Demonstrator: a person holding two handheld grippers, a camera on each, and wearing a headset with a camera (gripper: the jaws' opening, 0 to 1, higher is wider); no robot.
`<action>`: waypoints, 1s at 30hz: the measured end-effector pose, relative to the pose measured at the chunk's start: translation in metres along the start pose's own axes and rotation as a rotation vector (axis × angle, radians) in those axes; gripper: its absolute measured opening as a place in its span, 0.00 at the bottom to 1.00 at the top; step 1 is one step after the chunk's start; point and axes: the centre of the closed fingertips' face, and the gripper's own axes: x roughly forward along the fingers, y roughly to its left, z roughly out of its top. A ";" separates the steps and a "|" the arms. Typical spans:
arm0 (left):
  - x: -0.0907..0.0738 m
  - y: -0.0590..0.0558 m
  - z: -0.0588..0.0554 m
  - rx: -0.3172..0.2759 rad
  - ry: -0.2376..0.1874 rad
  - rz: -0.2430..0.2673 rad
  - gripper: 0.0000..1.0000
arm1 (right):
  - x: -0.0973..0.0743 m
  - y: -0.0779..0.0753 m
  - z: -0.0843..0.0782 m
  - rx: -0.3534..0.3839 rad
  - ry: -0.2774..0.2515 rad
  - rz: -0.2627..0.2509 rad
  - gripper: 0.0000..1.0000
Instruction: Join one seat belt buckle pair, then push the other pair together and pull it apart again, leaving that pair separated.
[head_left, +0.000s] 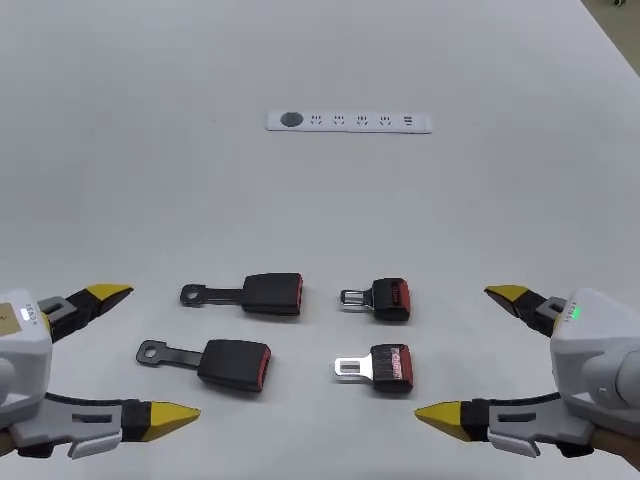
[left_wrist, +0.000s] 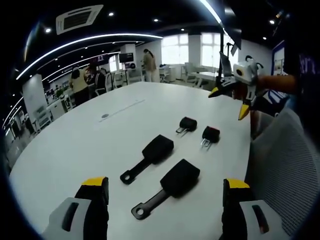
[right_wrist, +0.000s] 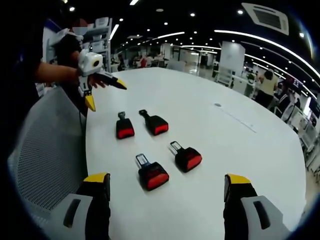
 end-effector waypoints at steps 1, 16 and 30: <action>0.000 0.000 0.000 0.000 0.001 0.000 0.97 | 0.000 0.000 0.000 -0.001 0.001 -0.001 0.96; 0.001 0.004 -0.005 0.005 0.008 -0.001 0.96 | -0.001 0.002 0.000 -0.004 0.012 0.003 0.95; 0.013 -0.004 -0.006 0.081 0.065 -0.072 0.83 | 0.005 0.003 -0.002 -0.065 0.023 0.047 0.82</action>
